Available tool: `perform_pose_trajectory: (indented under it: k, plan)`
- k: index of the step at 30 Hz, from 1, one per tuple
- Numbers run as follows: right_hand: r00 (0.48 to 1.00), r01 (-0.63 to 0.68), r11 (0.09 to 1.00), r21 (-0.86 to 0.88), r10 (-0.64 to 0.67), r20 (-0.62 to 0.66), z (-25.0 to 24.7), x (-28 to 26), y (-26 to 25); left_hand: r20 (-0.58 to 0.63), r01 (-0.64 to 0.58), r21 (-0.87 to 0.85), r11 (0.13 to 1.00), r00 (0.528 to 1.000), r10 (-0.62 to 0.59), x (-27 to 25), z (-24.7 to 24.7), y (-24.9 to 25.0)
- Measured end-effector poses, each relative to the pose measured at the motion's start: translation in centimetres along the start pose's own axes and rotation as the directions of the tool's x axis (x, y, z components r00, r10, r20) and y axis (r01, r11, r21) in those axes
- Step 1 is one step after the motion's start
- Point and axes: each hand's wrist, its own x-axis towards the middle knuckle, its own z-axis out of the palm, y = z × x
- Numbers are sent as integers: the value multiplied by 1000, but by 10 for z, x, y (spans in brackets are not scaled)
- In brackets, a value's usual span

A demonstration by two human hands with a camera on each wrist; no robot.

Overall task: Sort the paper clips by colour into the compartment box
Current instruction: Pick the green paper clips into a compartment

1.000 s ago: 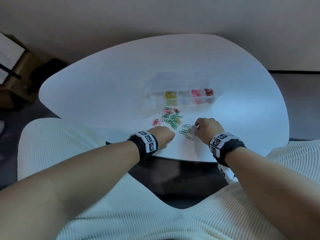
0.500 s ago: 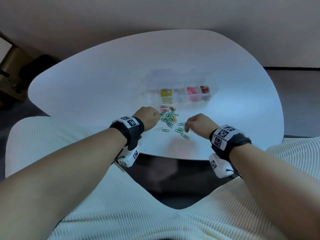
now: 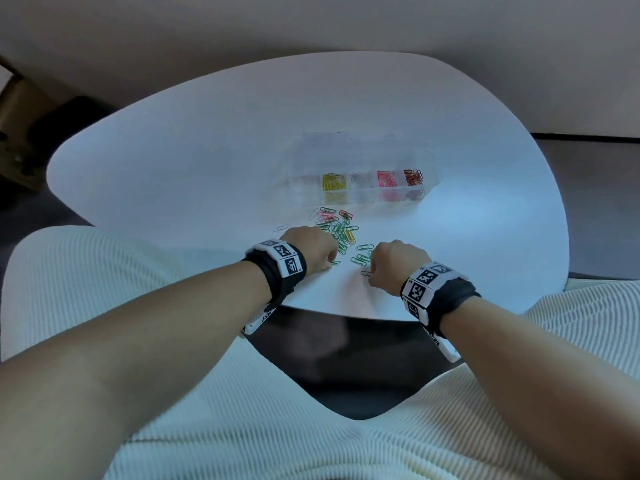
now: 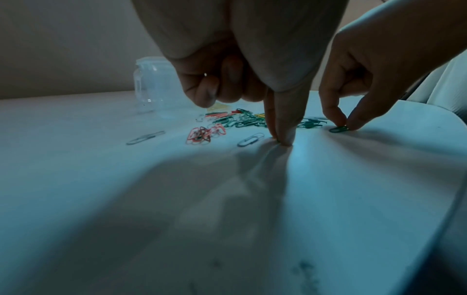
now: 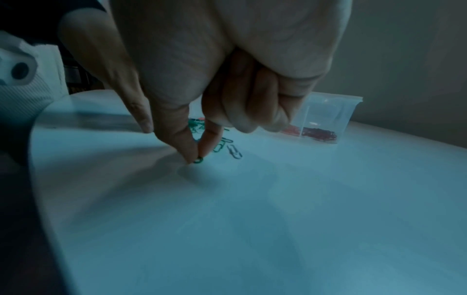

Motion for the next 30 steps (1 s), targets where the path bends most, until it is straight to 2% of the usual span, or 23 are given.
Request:
perform_pose_trajectory:
  k: [5, 10, 11, 13, 14, 16, 18, 20, 22, 24, 26, 27, 28, 30]
  plan:
    - [1000, -1, 1000, 14, 1, 26, 3, -1, -3, 9, -15, -68, 998, 1000, 16, -2, 5, 2]
    - [996, -10, 999, 51, 5, 87, 4, -3, 0, -57, -6, -348, 938, 998, -15, -4, -1, 2]
    - [994, -17, 996, 93, 7, 114, 4, -3, 1, -97, -29, -411, 911, 995, -12, -4, -6, 3]
    - [990, -51, 946, 320, 6, 139, -1, -3, 6, -197, -81, -537, 840, 980, -32, -5, -19, 4]
    - [991, -75, 878, 473, 13, 133, -4, -1, 9, -242, -101, -591, 800, 969, -57, -5, -24, 5]
    - [990, -136, 668, 732, 65, 125, -13, 1, 16, -301, -135, -638, 758, 950, -84, -5, -32, 5]
    - [984, -173, 422, 890, 111, 138, -19, 2, 24, -337, -166, -653, 739, 937, -87, -5, -36, 5]
    - [981, -168, 232, 958, 132, 140, -20, 2, 27, -346, -169, -686, 708, 931, -113, -3, -36, 5]
    - [982, -151, 115, 982, 134, 136, -19, 3, 27, -328, -159, -743, 650, 933, -147, -1, -34, 6]
    - [984, -133, 54, 990, 124, 126, -17, 4, 26, -307, -159, -782, 602, 940, -150, 1, -32, 8]
    - [987, -117, 90, 989, 119, 106, -16, 8, 26, -260, -137, -796, 590, 957, -128, 3, -27, 9]
    - [989, -108, 175, 979, 123, 87, -15, 11, 26, -236, -121, -788, 604, 965, -113, 4, -25, 11]
    - [991, -93, 314, 945, 125, 55, -14, 13, 25, -208, -107, -769, 630, 974, -89, 5, -21, 12]
    - [991, -60, 650, 757, 127, -30, -11, 15, 22, -143, -64, -706, 706, 988, -54, 6, -12, 17]
